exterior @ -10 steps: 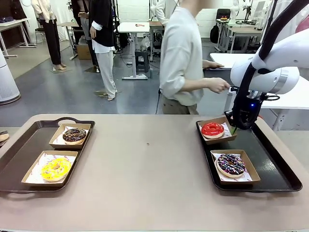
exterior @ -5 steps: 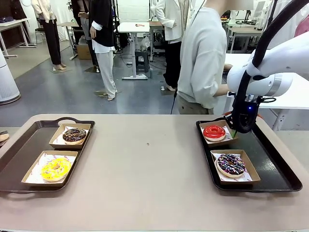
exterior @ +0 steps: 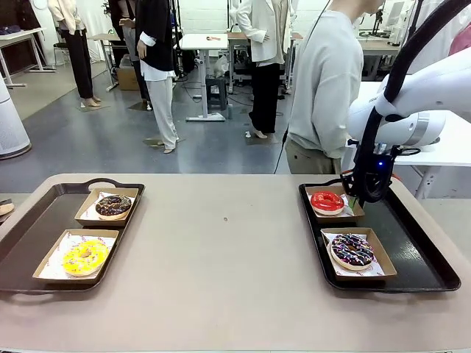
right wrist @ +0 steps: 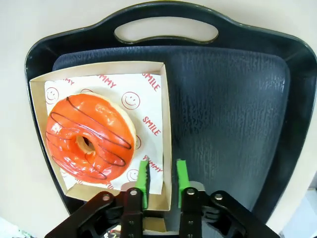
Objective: Individually package the donuts and arrange them on the tray.
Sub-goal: Place the picked Paper togo box on the Handle tray.
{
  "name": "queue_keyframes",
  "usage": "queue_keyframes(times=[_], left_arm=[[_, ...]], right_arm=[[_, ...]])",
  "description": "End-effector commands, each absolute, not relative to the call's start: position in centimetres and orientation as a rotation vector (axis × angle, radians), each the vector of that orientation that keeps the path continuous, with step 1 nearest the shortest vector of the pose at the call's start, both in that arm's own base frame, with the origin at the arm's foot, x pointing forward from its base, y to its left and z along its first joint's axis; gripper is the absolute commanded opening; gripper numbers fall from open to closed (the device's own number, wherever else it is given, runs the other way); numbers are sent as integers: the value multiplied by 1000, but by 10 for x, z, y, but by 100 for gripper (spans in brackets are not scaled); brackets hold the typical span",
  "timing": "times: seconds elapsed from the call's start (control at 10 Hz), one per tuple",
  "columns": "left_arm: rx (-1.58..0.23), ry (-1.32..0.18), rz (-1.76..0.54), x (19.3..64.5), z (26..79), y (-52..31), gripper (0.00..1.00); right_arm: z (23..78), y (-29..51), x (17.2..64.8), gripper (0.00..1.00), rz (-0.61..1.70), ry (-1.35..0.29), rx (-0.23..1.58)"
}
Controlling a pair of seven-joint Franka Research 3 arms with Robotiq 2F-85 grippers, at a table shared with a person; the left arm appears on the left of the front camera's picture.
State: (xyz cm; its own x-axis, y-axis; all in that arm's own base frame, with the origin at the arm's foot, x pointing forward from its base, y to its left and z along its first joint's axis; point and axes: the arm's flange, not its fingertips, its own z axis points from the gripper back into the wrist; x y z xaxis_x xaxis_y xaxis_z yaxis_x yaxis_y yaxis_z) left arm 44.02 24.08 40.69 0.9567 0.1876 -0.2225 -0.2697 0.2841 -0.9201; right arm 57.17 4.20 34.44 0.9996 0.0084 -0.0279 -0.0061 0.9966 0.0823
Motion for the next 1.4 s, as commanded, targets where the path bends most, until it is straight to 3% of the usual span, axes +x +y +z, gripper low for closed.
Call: queue_keyframes(times=[0.0, 0.1, 0.2, 0.3, 0.4, 0.5, 0.6, 0.7, 1.3], left_arm=[[-1244, 76, 301, 439, 409, 241, 100], [-1244, 76, 301, 439, 409, 241, 100], [-1244, 76, 301, 439, 409, 241, 100], [-1244, 76, 301, 439, 409, 241, 100], [-1244, 76, 301, 439, 409, 241, 100], [-1244, 76, 301, 439, 409, 241, 100], [-1244, 76, 301, 439, 409, 241, 100], [-1244, 76, 301, 439, 409, 241, 100], [-1244, 76, 301, 439, 409, 241, 100]], right_arm=[[347, 44, 572, 100, 11, 43, 64], [348, 43, 572, 84, 11, 46, 65], [348, 44, 572, 54, 15, 48, 63], [349, 45, 572, 100, 17, 49, 62], [350, 45, 572, 74, 25, 51, 63], [350, 45, 571, 77, 30, 54, 64], [351, 46, 570, 94, 36, 55, 62], [351, 46, 568, 97, 37, 56, 56], [351, 46, 569, 100, 30, 49, 69]])
